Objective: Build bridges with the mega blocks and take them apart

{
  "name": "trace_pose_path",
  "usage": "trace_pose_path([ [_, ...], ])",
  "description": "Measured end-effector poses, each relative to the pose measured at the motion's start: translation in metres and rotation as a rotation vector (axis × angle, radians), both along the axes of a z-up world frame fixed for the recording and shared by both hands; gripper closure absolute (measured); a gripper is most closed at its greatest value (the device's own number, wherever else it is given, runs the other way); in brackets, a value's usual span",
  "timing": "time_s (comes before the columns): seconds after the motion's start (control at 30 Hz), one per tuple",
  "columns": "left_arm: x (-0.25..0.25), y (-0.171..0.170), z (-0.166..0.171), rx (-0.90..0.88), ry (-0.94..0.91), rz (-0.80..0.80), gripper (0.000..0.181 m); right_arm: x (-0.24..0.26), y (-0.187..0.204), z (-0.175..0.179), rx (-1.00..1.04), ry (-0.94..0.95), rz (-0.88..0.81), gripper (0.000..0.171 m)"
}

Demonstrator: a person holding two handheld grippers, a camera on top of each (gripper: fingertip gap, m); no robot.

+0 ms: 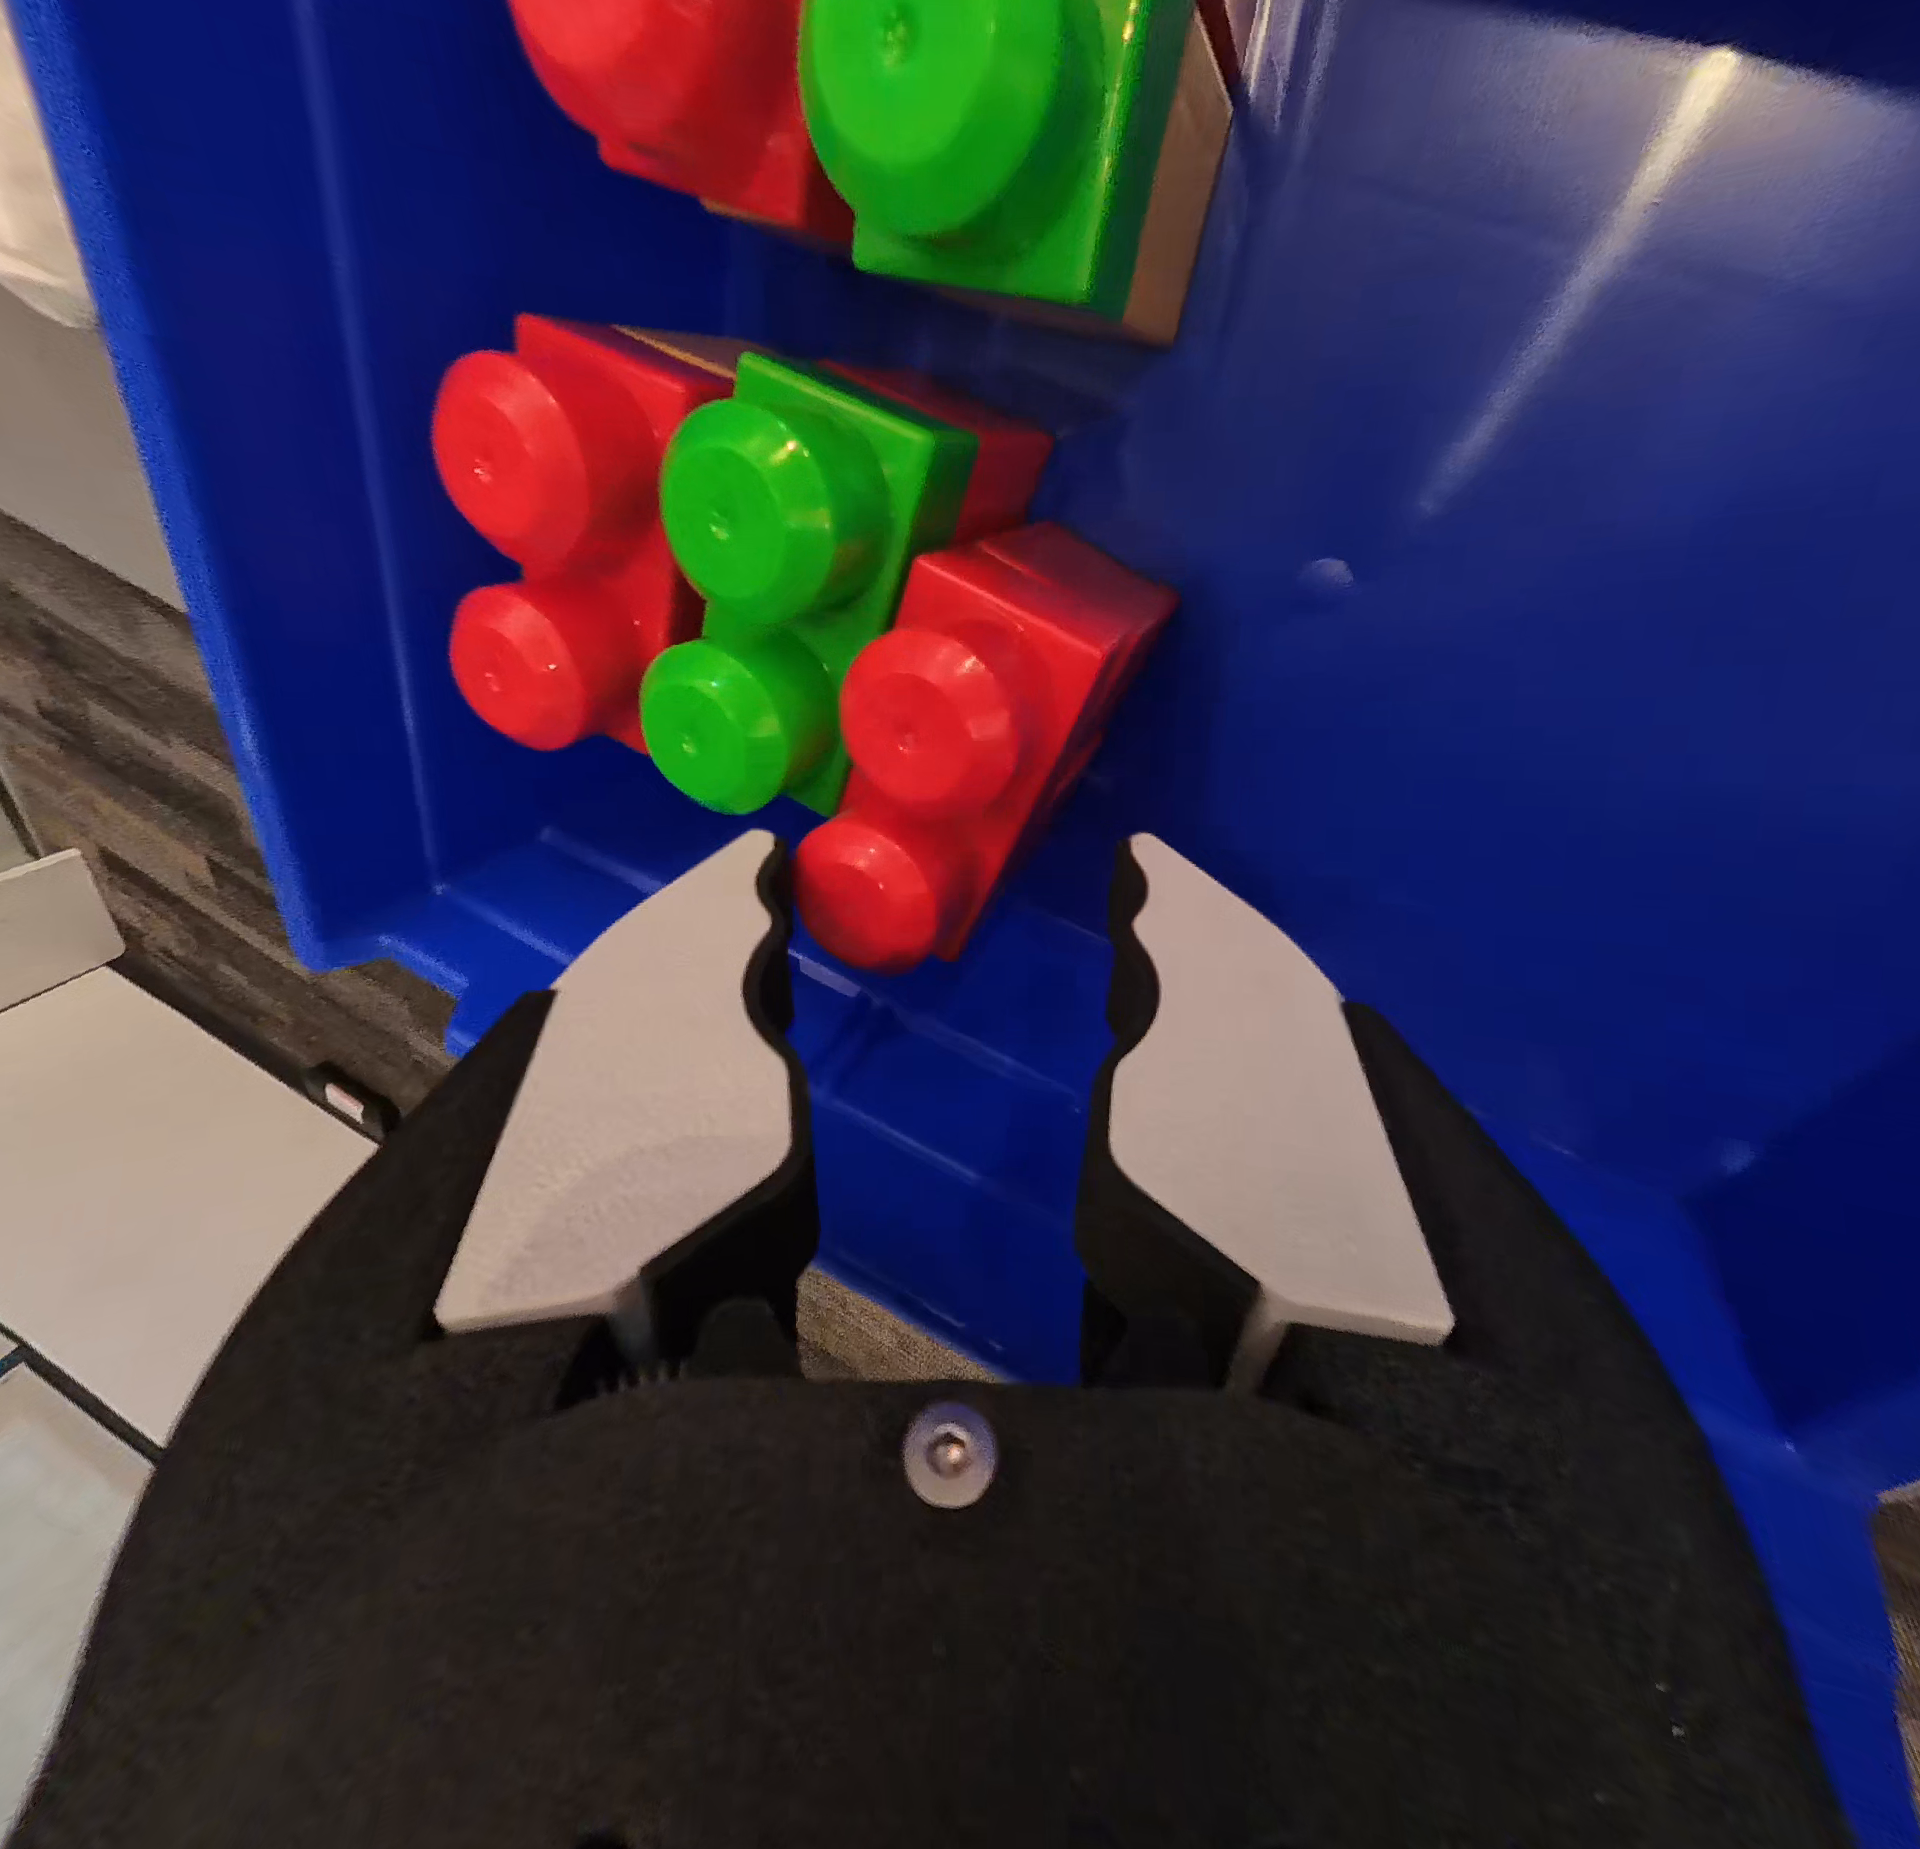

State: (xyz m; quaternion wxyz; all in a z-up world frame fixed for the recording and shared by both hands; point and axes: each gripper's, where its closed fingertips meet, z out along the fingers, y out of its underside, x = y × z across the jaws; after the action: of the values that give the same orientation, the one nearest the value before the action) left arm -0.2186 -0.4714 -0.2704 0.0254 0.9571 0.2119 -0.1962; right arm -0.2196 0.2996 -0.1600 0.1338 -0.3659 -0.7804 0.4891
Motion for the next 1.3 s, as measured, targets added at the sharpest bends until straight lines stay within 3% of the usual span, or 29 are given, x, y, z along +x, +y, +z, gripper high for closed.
trace_pose_path([
  [0.13, -0.003, 0.001, -0.011, -0.007, -0.059, 0.011, 0.117, -0.011, -0.012, -0.001, -0.016, -0.006, 0.003, 0.137],
  [0.23, -0.006, -0.002, -0.009, -0.022, -0.045, 0.030, 0.134, -0.015, -0.021, -0.005, -0.012, -0.023, 0.019, 0.137],
  [0.6, 0.012, 0.003, -0.002, 0.027, -0.028, 0.185, 0.143, -0.017, -0.039, -0.009, -0.002, -0.027, 0.082, 0.138],
  [0.9, 0.027, 0.021, 0.057, 0.316, 0.119, 0.322, 0.144, -0.015, -0.046, -0.008, -0.024, -0.018, 0.137, 0.139],
  [1.1, 0.026, 0.075, 0.136, 0.595, 0.238, 0.289, 0.144, -0.014, -0.091, 0.006, -0.036, 0.014, 0.259, 0.138],
  [1.3, 0.028, 0.175, 0.189, 0.780, 0.233, 0.134, 0.144, 0.000, -0.200, 0.043, -0.047, 0.170, 0.483, 0.126],
])
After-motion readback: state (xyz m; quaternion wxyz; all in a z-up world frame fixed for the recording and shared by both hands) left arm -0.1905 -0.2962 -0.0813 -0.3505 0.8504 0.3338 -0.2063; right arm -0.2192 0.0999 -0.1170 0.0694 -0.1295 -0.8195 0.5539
